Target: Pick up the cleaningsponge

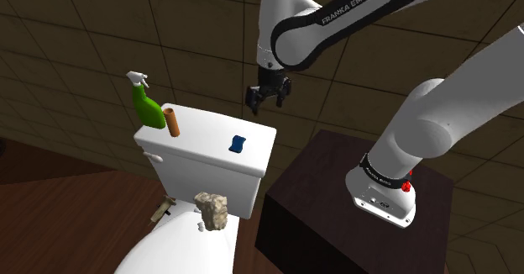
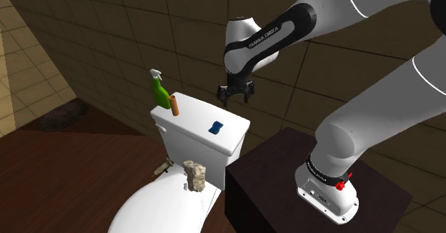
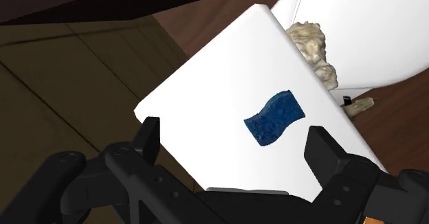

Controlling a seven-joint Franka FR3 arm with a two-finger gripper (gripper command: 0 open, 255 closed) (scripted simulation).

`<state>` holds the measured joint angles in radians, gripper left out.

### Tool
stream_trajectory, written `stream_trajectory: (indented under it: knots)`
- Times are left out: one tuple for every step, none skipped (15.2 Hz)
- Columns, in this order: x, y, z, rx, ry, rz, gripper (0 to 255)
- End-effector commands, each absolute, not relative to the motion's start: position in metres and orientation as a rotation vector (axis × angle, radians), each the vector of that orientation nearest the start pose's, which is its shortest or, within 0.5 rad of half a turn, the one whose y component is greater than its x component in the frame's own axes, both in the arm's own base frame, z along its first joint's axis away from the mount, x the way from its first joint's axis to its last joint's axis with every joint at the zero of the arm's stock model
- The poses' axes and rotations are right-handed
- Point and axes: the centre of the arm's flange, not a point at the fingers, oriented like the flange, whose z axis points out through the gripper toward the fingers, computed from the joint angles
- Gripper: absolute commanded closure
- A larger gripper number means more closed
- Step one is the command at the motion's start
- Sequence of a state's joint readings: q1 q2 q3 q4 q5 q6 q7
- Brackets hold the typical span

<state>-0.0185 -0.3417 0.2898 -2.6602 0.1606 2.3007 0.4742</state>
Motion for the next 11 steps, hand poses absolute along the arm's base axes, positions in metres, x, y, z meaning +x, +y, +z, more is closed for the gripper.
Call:
stream_trajectory:
  knots:
    - [0.392, 0.113, 0.322, -3.080, 0.572, 0.030, 0]
    - [0.398, 0.117, 0.311, -3.077, 0.600, 0.021, 0]
    - [0.404, 0.120, 0.300, -3.074, 0.629, 0.013, 0]
    - [0.410, 0.123, 0.289, -3.071, 0.657, 0.005, 0]
    - [0.417, 0.127, 0.278, -3.067, 0.685, -0.003, 0]
    - [0.423, 0.129, 0.267, -3.063, 0.714, -0.011, 0]
    - [0.430, 0.132, 0.257, -3.059, 0.742, -0.019, 0]
    - [0.436, 0.135, 0.246, -3.055, 0.770, -0.027, 0]
    - [0.443, 0.137, 0.235, -3.050, 0.799, -0.035, 0]
    - [0.449, 0.139, 0.224, -3.045, 0.827, -0.043, 0]
    - [0.456, 0.141, 0.213, -3.040, 0.855, -0.051, 0]
